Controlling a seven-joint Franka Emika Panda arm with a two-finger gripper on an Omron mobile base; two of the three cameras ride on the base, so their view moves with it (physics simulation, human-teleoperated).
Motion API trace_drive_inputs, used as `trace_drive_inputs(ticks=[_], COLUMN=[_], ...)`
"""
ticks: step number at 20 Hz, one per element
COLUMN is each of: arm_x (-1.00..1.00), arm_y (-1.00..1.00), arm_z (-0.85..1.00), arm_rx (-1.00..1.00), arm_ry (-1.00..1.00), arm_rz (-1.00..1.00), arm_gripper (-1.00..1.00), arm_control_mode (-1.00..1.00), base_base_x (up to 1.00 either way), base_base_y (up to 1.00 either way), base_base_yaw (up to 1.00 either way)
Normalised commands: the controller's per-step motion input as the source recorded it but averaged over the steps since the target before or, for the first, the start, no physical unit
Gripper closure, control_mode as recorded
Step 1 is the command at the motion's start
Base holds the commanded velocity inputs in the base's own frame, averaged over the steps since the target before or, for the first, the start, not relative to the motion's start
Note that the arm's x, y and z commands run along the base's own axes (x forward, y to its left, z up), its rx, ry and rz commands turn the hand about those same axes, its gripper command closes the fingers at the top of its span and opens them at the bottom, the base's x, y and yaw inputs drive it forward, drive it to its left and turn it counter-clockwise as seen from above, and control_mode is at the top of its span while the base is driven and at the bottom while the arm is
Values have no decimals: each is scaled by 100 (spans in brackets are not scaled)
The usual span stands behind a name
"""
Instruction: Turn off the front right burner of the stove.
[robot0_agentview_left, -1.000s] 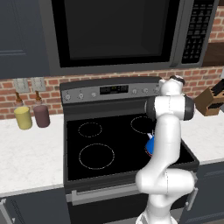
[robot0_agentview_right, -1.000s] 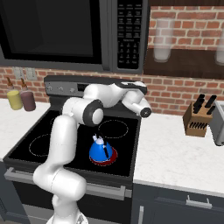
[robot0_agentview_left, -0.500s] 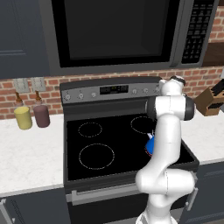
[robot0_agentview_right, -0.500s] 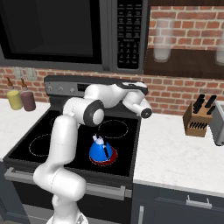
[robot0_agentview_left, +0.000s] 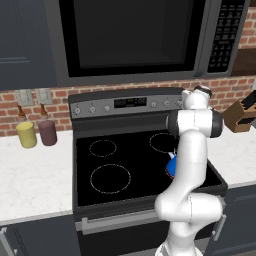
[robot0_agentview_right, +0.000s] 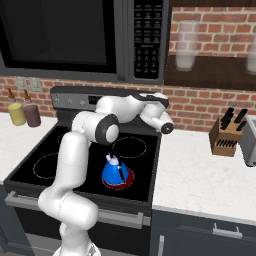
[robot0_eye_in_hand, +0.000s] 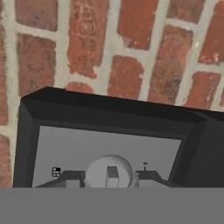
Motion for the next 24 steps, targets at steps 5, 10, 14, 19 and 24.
trace_drive_inputs(ticks=[5,10,14,19,24], arm_x=[0,0,0,0,1], arm_y=[0,-1,-4,-11,-11], arm_z=[7,9,9,4,5], arm_rx=[7,21,33,43,44], arm_ry=[0,0,0,-2,-2], arm_rz=[-2,-7,-12,-13,-13], arm_gripper=[100,100,100,100,100], arm_control_mode=[-100,-100,-100,-100,-100], base_base_x=[0,0,0,0,0], base_base_y=[0,0,0,0,0], base_base_yaw=[0,0,0,0,0])
